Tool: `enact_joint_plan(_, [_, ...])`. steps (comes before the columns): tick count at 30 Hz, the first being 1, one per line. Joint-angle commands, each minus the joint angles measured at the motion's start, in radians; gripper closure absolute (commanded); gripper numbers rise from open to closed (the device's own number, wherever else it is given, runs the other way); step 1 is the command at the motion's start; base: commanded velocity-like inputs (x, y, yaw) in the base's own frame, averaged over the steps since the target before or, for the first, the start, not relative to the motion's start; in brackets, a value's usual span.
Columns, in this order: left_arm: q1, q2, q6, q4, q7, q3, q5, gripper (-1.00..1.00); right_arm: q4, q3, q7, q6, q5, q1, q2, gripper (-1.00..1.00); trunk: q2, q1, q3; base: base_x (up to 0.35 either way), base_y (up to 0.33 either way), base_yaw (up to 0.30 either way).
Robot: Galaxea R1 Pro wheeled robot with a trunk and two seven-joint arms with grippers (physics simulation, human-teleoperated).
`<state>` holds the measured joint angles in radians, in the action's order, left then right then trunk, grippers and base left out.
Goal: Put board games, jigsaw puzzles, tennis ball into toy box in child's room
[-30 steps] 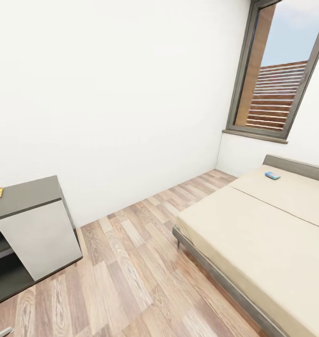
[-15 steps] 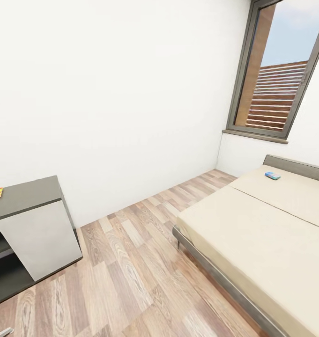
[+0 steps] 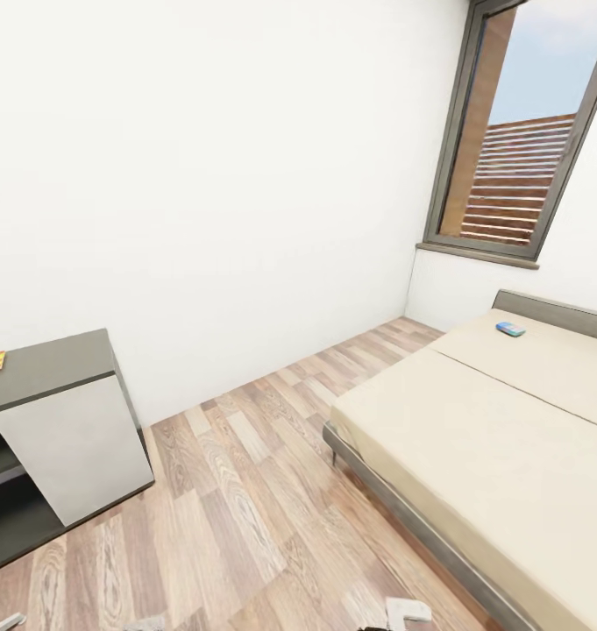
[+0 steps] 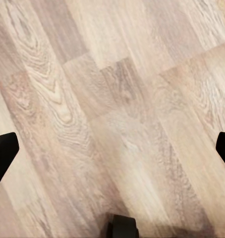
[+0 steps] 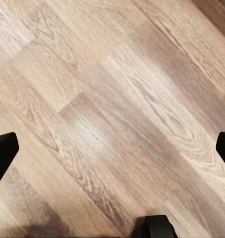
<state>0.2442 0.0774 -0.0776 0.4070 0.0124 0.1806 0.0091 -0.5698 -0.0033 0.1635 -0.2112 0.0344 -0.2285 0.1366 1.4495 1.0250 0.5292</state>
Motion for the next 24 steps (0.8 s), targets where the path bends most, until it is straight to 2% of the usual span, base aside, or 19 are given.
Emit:
enact_joint_plan(1, [0.001, 0.001, 0.005, 0.001, 0.001, 0.005, 0.001, -1.00, -0.002, -0.001, 0.005, 0.001, 0.005, -0.001, 0.001, -1.00, 0.001, 0.000, 0.001, 0.000, 0.000, 0.031])
enact_joint_plan(7, [0.002, 0.002, 0.034, -0.001, 0.001, 0.006, -0.001, -1.00, 0.000, -0.002, 0.008, 0.013, 0.005, 0.000, 0.001, -1.00, 0.001, 0.000, 0.001, 0.000, 0.000, 0.168])
enact_joint_plan(24, [0.003, -0.008, 0.036, -0.002, -0.001, 0.004, 0.000, -1.00, 0.011, 0.000, 0.008, 0.017, 0.003, 0.000, 0.001, -1.00, 0.001, 0.000, 0.001, 0.000, 0.000, 0.284])
